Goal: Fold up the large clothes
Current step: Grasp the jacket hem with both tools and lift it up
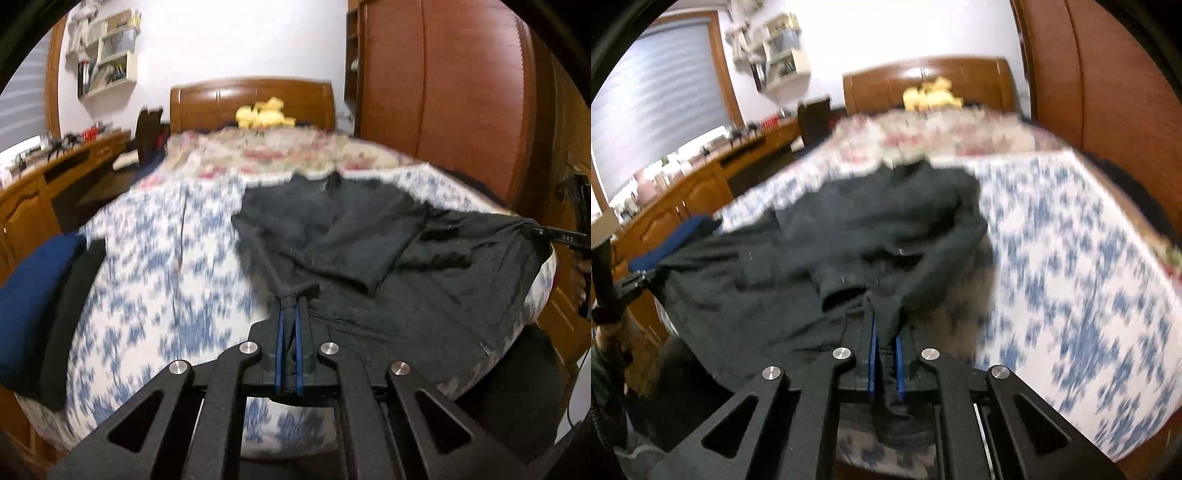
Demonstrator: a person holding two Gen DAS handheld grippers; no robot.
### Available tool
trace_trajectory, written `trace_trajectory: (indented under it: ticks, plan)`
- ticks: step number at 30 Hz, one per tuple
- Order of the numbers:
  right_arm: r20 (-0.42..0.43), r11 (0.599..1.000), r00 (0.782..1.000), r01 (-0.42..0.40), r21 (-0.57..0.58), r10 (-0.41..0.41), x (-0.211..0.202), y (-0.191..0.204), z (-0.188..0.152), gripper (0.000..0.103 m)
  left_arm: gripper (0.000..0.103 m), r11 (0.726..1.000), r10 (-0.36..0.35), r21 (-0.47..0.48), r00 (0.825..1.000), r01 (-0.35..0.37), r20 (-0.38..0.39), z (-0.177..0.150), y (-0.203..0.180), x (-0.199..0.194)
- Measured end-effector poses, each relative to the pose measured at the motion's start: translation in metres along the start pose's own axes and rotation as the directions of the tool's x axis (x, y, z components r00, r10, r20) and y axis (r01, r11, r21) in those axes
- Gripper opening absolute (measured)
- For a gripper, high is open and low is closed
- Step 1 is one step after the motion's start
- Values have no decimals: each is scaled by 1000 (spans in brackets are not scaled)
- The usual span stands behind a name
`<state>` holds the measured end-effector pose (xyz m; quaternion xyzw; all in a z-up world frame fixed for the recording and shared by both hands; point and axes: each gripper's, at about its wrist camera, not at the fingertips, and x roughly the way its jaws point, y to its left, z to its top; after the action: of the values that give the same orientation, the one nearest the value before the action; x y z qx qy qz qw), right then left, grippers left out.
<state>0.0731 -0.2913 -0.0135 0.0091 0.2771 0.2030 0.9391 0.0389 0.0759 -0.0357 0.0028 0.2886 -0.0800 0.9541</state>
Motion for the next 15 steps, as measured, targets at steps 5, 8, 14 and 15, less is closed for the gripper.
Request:
trace_trajectory:
  ticks: [5, 8, 14, 15]
  plan:
    - [107, 999, 994, 0, -54, 6, -40, 16, 30, 6, 5, 1000, -21, 19, 995, 19, 101, 38, -10, -30]
    - [145, 996, 989, -6, -85, 18, -65, 24, 38, 6, 5, 999, -29, 32, 989, 25, 143, 56, -12, -48]
    - [214, 994, 977, 8, -107, 15, -118, 28, 35, 5, 5, 998, -46, 46, 972, 37, 228, 85, -12, -90]
    - [225, 994, 974, 16, -112, 10, -130, 29, 35, 5, 5, 998, -49, 49, 969, 39, 242, 88, -13, -98]
